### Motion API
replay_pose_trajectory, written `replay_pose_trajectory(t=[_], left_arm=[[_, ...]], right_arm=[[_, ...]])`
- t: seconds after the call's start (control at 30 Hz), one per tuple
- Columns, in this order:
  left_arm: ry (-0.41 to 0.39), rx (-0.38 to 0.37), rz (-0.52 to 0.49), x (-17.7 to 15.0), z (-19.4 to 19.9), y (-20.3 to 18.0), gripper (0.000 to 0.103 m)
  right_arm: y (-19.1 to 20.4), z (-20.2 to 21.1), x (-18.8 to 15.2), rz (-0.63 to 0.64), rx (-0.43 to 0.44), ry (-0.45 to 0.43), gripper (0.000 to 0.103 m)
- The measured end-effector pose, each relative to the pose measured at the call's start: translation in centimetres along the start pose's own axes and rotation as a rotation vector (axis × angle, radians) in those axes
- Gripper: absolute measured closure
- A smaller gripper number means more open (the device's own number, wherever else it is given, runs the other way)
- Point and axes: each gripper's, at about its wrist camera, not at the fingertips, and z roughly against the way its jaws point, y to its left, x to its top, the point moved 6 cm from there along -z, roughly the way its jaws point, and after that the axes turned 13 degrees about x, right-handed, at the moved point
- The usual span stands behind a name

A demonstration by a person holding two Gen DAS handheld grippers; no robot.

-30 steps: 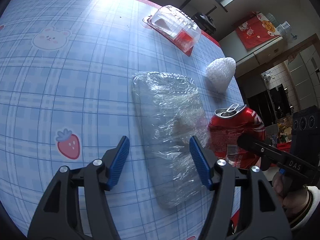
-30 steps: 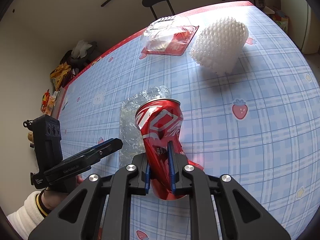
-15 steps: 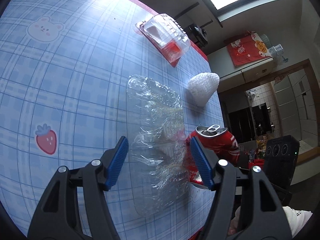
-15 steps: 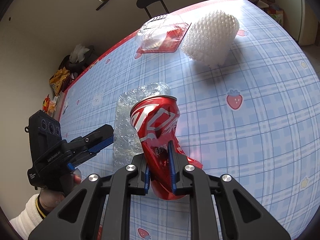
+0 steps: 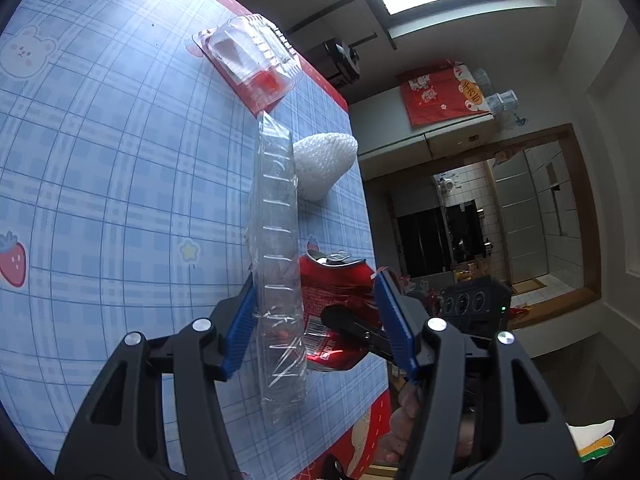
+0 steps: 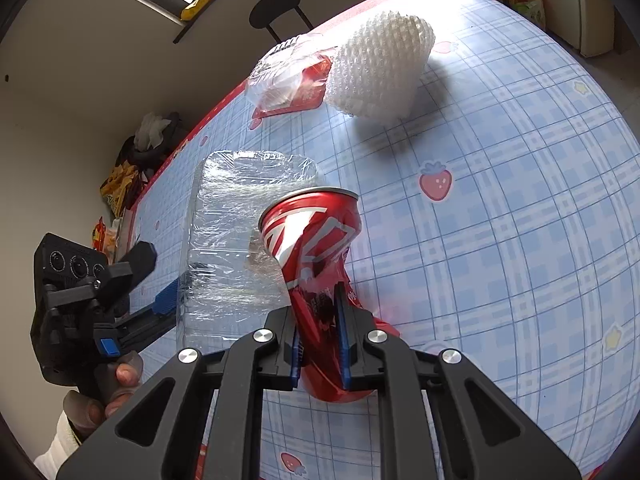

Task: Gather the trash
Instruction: 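Grasp the clear plastic tray with the left tool while the right tool holds the can, then carry the can over the bucket and open the right tool to drop it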

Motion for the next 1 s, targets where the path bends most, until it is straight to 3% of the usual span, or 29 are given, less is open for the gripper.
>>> replay_pose_trajectory(t=[0.07, 0.1, 0.37, 0.6, 0.8, 1.0], left_arm=[[0.017, 0.044, 0.005, -0.3, -1.2, 0.4, 0.063], [0.021, 0.071, -0.003, -0.5, -1.6, 0.5, 0.077], [-0.054, 0.163, -0.061, -0.2, 0.2, -0.2, 0.086], [-0.146, 0.26, -0.15, -1.0, 4.4, -2.2, 0.086], [-0.219, 0.353, -0.214, -2.3, 7.4, -5.1, 0.086], [-0.267, 0.422, -0.291, -3.8, 8.7, -9.3, 0.086]], right_arm=[[-0.2, 0.2, -0.1, -0.004, 0.002, -0.002, 0.089], [-0.2, 0.2, -0.1, -0.006, 0.002, -0.002, 0.089], [-0.8, 1.4, -0.1, -0.023, 0.013, -0.019, 0.09], [-1.0, 4.0, -0.5, -0.03, 0.072, -0.073, 0.09], [-2.1, 8.1, -0.8, -0.057, 0.13, -0.174, 0.09], [-5.4, 13.9, -1.1, -0.093, 0.13, -0.276, 0.09]])
